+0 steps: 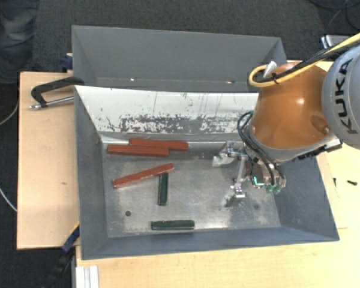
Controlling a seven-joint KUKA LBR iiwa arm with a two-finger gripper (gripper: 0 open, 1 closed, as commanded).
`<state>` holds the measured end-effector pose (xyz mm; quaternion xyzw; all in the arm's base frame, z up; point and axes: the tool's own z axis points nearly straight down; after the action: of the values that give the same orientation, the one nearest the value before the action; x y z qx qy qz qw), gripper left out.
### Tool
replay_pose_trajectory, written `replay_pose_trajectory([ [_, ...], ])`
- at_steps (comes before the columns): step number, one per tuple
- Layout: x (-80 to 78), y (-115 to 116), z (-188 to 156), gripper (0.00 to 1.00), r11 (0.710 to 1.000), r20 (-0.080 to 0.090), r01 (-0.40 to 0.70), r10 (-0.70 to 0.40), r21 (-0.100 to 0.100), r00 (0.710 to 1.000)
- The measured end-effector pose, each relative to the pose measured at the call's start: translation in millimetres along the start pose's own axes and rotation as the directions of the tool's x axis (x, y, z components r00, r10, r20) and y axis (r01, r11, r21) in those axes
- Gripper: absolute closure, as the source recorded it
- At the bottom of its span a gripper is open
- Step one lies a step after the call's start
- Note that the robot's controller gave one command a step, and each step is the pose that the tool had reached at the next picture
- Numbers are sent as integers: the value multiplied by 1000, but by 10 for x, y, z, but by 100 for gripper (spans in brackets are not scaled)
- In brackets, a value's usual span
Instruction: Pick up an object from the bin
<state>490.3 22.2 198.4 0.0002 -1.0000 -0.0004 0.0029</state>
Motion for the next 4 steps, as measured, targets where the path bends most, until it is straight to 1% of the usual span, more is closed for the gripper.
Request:
replay_pose_trajectory([
  [1, -16, -1, -35, 0, 1000, 8, -1, 1, 0, 1000],
  [2, -284, 292, 519, 0, 999, 14, 44, -44, 0, 999],
  [3, -350, 859, 551, 0, 1000, -1, 4, -4, 1, 1000],
  [4, -797, 761, 781, 0, 991, 22, 131, -131, -2, 991],
])
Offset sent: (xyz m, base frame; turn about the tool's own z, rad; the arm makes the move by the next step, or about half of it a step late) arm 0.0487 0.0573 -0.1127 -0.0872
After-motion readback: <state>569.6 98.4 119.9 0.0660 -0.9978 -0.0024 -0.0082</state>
